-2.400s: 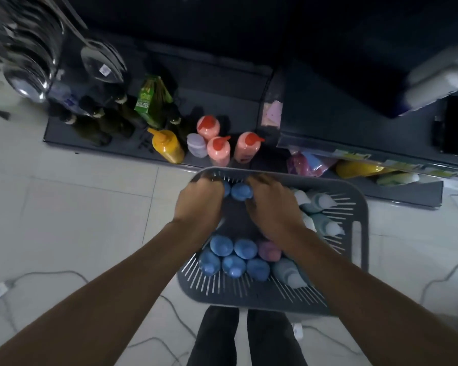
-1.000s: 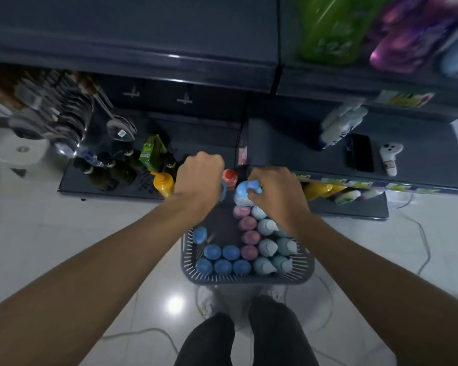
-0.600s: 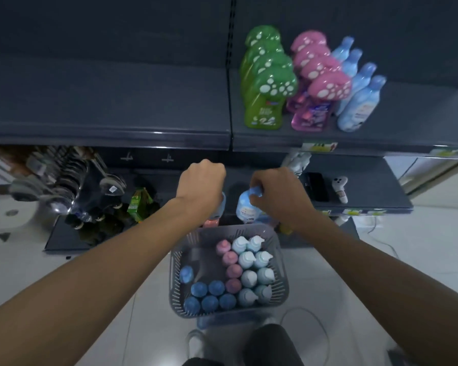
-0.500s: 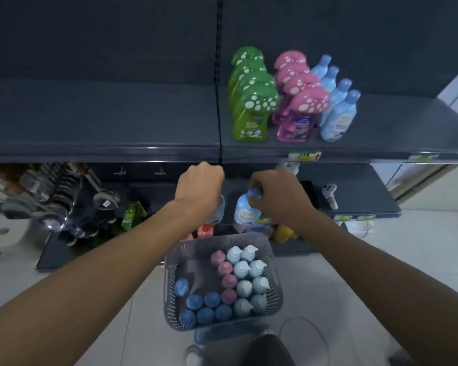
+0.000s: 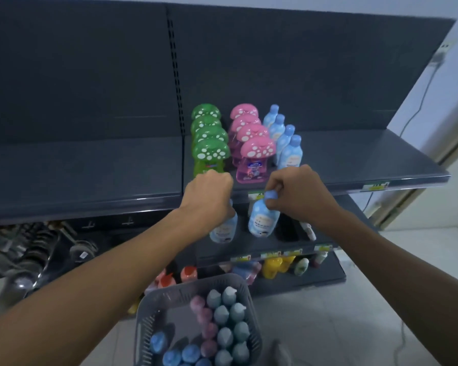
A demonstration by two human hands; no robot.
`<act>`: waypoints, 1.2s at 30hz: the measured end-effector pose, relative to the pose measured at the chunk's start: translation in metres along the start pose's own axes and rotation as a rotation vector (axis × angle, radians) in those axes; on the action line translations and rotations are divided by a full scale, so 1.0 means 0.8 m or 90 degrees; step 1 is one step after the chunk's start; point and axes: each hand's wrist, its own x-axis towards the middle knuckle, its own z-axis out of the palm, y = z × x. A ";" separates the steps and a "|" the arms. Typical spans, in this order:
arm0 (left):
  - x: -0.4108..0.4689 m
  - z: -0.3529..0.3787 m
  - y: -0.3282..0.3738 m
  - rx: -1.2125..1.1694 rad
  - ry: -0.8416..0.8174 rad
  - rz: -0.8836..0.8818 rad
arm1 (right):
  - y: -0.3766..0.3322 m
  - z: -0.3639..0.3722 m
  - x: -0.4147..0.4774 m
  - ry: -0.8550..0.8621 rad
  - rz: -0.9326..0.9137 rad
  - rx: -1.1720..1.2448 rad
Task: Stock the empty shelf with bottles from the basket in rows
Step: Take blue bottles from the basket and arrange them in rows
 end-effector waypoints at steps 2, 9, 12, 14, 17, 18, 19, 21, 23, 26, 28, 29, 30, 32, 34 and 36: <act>0.020 -0.003 0.025 -0.005 0.002 0.010 | 0.027 -0.018 0.010 0.009 0.001 -0.007; 0.095 -0.010 0.124 -0.054 -0.002 0.018 | 0.137 -0.076 0.058 -0.001 -0.020 -0.018; 0.129 -0.014 0.165 -0.075 0.010 0.021 | 0.181 -0.102 0.085 -0.027 -0.019 -0.007; 0.151 -0.015 0.191 -0.092 0.020 0.022 | 0.206 -0.118 0.102 -0.043 -0.028 -0.003; 0.181 -0.015 0.226 -0.119 0.027 0.013 | 0.240 -0.135 0.129 -0.056 -0.045 0.005; 0.192 -0.014 0.235 -0.121 0.028 0.007 | 0.252 -0.138 0.138 -0.059 -0.047 0.008; 0.203 -0.013 0.243 -0.120 0.030 0.001 | 0.263 -0.140 0.148 -0.061 -0.048 0.008; 0.224 -0.011 0.256 -0.122 0.028 -0.013 | 0.283 -0.142 0.168 -0.064 -0.051 0.012; 0.245 -0.010 0.265 -0.130 0.027 -0.024 | 0.301 -0.143 0.187 -0.059 -0.059 0.018; 0.272 -0.010 0.275 -0.116 0.030 -0.029 | 0.321 -0.141 0.216 -0.055 -0.069 0.017; 0.290 -0.008 0.278 -0.097 0.033 -0.039 | 0.331 -0.137 0.236 -0.060 -0.075 0.016; 0.299 -0.007 0.278 -0.089 0.033 -0.044 | 0.336 -0.134 0.246 -0.063 -0.078 0.017; 0.308 -0.006 0.278 -0.085 0.032 -0.048 | 0.340 -0.131 0.255 -0.065 -0.082 0.017; 0.326 -0.003 0.276 -0.082 0.031 -0.057 | 0.348 -0.125 0.274 -0.068 -0.086 0.020; 0.344 -0.001 0.271 -0.082 0.033 -0.066 | 0.355 -0.119 0.292 -0.069 -0.083 0.025; 0.363 0.002 0.267 -0.085 0.037 -0.077 | 0.360 -0.112 0.310 -0.070 -0.084 0.030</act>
